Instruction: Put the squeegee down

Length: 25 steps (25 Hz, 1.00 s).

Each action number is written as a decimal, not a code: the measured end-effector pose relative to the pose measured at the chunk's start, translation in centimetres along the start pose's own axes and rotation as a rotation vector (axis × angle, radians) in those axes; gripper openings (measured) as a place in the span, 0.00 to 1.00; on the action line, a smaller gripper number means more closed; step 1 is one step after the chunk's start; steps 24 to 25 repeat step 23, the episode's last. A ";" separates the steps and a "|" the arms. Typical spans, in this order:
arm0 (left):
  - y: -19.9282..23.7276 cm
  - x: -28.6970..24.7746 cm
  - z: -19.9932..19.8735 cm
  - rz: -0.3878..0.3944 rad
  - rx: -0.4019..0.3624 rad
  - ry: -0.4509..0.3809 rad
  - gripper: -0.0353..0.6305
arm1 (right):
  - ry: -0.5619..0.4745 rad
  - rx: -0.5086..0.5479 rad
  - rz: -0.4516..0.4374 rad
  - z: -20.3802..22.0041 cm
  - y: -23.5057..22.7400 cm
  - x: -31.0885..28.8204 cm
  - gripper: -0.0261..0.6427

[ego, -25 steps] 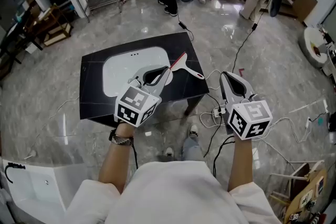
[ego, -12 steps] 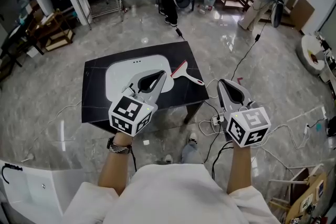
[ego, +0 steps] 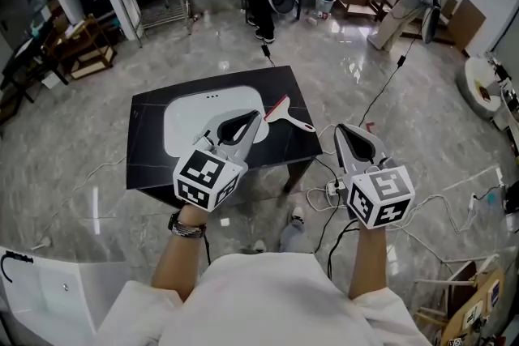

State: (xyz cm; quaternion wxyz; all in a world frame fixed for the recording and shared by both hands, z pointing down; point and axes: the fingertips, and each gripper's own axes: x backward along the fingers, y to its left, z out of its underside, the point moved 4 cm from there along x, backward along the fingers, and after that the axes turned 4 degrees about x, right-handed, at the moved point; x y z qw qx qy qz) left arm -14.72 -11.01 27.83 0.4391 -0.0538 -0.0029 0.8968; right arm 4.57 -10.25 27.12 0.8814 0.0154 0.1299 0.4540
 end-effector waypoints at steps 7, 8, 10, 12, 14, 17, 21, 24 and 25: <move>0.1 0.0 0.5 0.003 -0.001 0.021 0.03 | 0.003 -0.005 -0.001 0.2 0.1 -0.2 0.05; 0.1 0.0 0.5 0.003 -0.003 0.023 0.03 | 0.004 -0.005 -0.001 0.3 0.2 -0.2 0.05; 0.0 0.0 0.5 0.004 -0.006 0.027 0.03 | 0.005 -0.006 -0.001 0.3 0.2 -0.2 0.05; 0.0 -0.1 0.6 0.005 -0.006 0.032 0.03 | 0.008 -0.007 -0.002 0.3 0.2 -0.2 0.05; 0.0 -0.1 0.7 0.005 -0.005 0.036 0.03 | 0.010 -0.008 -0.003 0.4 0.2 -0.2 0.05; 0.0 -0.3 0.9 0.008 -0.005 0.041 0.03 | 0.014 -0.010 -0.003 0.6 0.1 -0.3 0.05; 0.1 -0.3 1.0 0.012 -0.005 0.046 0.03 | 0.018 -0.011 -0.003 0.7 0.3 -0.6 0.05; 0.2 -0.3 1.0 0.012 -0.004 0.048 0.03 | 0.020 -0.010 -0.004 0.7 0.3 -0.7 0.05; 0.2 -0.3 1.0 0.012 -0.004 0.048 0.03 | 0.020 -0.010 -0.004 0.7 0.3 -0.7 0.05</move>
